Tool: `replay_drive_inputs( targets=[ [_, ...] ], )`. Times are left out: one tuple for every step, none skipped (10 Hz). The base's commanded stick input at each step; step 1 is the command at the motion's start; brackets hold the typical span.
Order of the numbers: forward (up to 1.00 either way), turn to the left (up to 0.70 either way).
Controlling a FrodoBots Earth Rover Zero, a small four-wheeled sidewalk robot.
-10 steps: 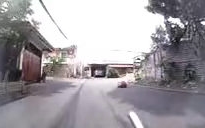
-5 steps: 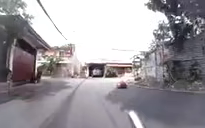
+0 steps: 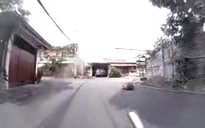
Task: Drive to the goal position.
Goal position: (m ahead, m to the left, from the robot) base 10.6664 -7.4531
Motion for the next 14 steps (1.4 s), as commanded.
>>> replay_drive_inputs(
  targets=[
    [0.85,0.0],
    [0.85,0.0],
    [0.85,0.0],
    [0.85,0.0],
    [0.85,0.0],
    [0.85,0.0],
    [0.85,0.0],
    [0.85,0.0],
    [0.85,0.0],
    [0.85,0.02],
    [0.85,0.11],
    [0.85,0.15],
    [0.85,0.08],
    [0.85,0.0]
  ],
)
